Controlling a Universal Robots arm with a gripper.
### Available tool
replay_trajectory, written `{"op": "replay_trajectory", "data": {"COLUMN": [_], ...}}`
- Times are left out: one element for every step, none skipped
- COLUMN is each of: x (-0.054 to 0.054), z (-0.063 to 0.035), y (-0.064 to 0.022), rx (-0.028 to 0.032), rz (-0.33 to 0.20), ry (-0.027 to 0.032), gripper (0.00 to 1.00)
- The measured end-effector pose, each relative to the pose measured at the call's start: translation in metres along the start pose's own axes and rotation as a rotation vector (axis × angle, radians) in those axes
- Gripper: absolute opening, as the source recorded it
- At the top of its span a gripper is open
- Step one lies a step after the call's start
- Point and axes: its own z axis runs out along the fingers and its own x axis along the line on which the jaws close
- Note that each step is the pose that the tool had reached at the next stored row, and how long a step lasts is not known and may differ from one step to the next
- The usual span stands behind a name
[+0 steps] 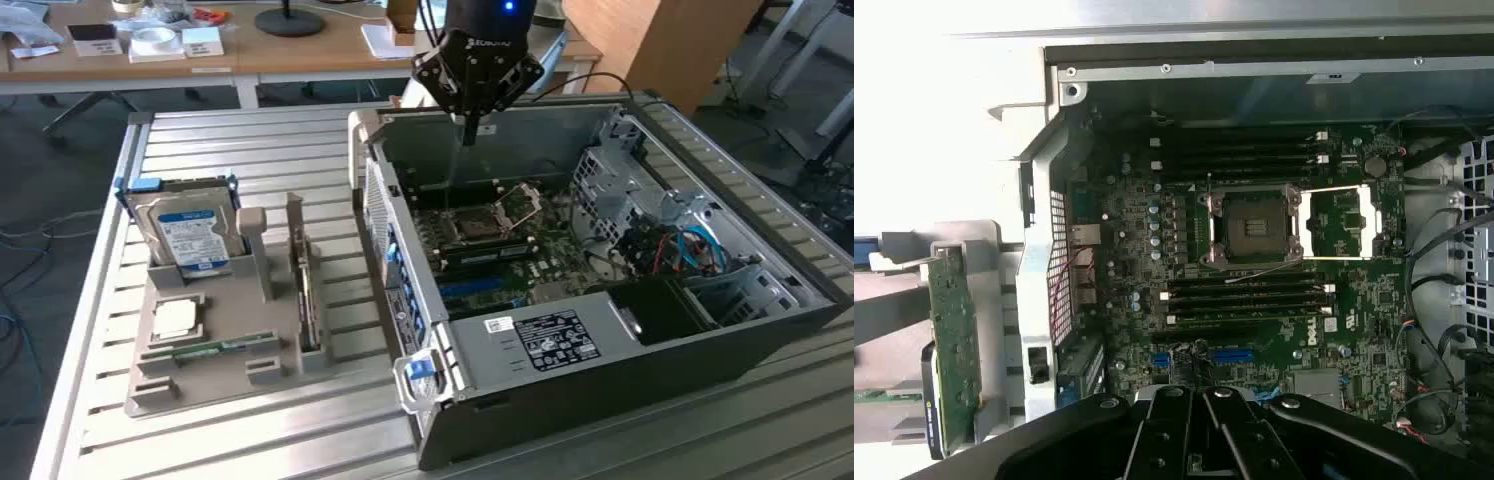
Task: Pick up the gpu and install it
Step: 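Reach for the gpu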
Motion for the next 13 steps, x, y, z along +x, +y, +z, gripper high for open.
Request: {"op": "replay_trajectory", "data": {"x": [0.0, 0.0, 0.0, 0.0, 0.0, 0.0, 0.0, 0.0, 0.0, 0.0, 0.0, 0.0001, 0.0004], "z": [0.0, 0.0, 0.0, 0.0, 0.0, 0.0, 0.0, 0.0, 0.0, 0.0, 0.0, 0.0, 0.0], "y": [0.0, 0.0, 0.0, 0.0, 0.0, 0.0, 0.0, 0.0, 0.0, 0.0, 0.0, 0.0, 0.0], "rx": [0.0, 0.0001, 0.0, 0.0, 0.0, 0.0, 0.0, 0.0, 0.0, 0.0001, 0.0, 0.0, -0.0001], "rz": [0.0, 0.0, 0.0, 0.0, 0.0, 0.0, 0.0, 0.0, 0.0, 0.0, 0.0, 0.0, 0.0], "ry": [0.0, 0.0, 0.0, 0.0, 0.0, 0.0, 0.0, 0.0, 0.0, 0.0, 0.0, 0.0, -0.0001], "gripper": [0.11, 0.11, 0.11, 0.11, 0.11, 0.11, 0.11, 0.11, 0.11, 0.11, 0.11, 0.11, 0.11]}}
